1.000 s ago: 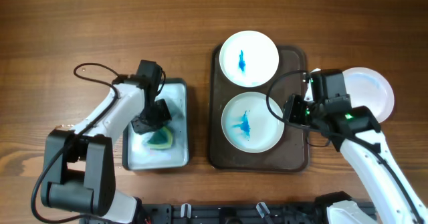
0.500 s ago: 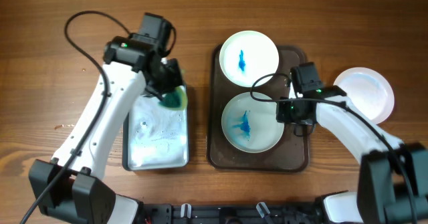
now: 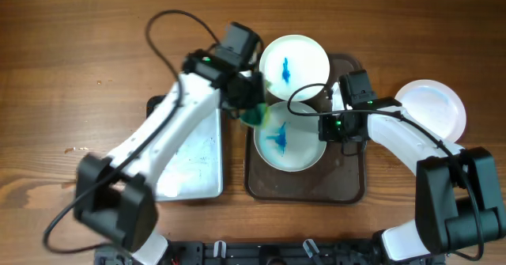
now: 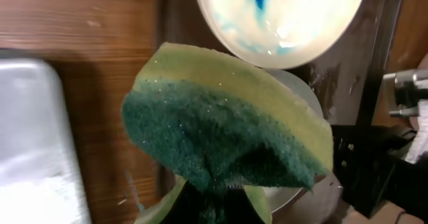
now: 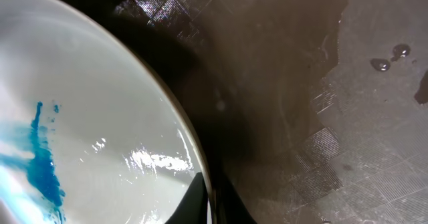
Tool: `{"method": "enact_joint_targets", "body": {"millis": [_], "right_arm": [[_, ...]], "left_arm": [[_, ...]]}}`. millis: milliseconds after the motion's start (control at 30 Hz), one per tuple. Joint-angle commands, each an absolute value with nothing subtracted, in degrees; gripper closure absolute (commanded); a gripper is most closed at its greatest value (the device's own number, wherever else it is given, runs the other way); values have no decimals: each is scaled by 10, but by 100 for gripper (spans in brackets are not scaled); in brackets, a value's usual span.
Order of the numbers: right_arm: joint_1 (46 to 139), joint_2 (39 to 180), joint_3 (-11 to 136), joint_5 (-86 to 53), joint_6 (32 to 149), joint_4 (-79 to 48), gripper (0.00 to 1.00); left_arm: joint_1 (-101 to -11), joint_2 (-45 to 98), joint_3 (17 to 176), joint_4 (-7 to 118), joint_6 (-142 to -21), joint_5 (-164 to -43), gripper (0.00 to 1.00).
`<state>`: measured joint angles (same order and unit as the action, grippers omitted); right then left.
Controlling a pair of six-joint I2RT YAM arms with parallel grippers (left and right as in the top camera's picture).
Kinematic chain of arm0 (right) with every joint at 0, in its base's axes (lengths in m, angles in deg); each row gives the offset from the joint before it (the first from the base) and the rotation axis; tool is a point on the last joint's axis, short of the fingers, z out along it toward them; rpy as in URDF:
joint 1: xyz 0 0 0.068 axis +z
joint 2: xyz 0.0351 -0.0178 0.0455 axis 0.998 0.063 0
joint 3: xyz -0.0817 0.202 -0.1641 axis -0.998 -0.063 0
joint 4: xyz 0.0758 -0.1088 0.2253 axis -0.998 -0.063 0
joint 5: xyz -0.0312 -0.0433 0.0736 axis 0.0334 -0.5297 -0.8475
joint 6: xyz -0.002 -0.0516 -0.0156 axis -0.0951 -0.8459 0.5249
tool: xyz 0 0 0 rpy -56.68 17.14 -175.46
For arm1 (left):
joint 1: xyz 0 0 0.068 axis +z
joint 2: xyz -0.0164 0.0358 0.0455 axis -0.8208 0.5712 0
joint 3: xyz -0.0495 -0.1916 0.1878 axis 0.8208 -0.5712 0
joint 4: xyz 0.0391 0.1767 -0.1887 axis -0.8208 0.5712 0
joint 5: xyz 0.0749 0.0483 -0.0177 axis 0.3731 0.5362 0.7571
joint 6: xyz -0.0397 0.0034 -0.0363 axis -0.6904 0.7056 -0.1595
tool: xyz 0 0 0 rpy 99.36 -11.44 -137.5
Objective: Clean dirty plates on tray and stack at the side
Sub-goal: 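Scrub the blue stain on the tilted plate with the sponge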
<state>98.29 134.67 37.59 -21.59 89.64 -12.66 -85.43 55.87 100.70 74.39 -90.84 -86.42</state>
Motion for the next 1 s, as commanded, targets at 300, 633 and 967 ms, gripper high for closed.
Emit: {"method": "enact_joint_targets", "body": {"millis": [300,633,967], "right_arm": [[983,1371,372,-171,932,-137,96],[983,1371,372,-171,931,-148,96],[983,1371,372,-173,932,-148,96]], "left_arm": [[-942,730,994,581,-955,-1033,96],[-933,750,994,689,-956,-693,96],[-919,750,994,664,-951,-852,96]]}}
